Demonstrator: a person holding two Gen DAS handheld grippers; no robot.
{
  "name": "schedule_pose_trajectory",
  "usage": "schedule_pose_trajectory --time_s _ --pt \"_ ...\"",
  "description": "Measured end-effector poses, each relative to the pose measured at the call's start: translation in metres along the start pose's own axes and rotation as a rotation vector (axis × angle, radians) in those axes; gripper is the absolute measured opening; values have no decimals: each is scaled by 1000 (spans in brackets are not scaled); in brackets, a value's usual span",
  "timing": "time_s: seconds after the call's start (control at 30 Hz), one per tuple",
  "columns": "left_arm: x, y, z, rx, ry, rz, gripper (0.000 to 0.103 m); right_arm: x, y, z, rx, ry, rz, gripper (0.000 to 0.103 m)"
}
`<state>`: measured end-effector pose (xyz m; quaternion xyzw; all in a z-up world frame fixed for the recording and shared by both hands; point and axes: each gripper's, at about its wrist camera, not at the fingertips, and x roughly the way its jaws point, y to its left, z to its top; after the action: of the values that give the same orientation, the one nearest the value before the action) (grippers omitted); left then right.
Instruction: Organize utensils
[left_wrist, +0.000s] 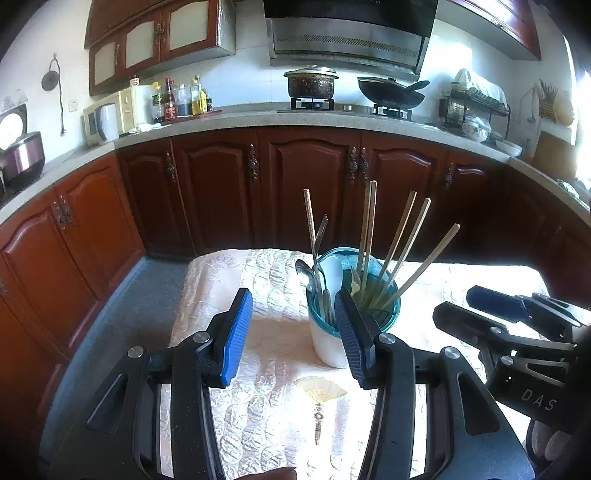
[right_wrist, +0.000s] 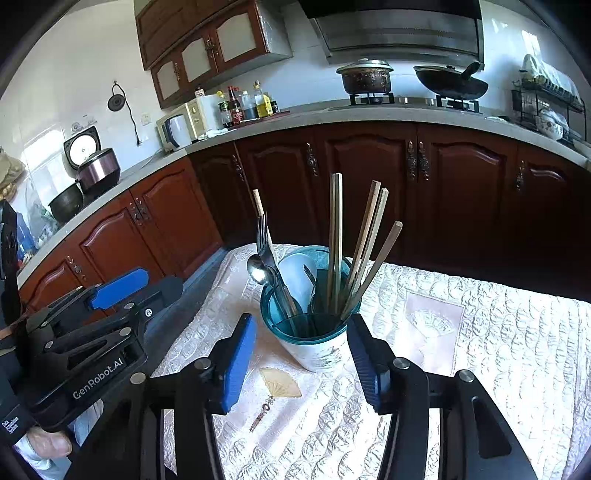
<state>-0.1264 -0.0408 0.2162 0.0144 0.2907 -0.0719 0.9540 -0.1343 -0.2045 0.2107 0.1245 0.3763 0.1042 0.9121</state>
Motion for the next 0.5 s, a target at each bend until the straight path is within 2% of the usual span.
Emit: schedule_pose_trajectory --time_s 0.5 --pt "-3 -2 -3 2 -13 14 46 4 1 -3 -14 22 -17 50"
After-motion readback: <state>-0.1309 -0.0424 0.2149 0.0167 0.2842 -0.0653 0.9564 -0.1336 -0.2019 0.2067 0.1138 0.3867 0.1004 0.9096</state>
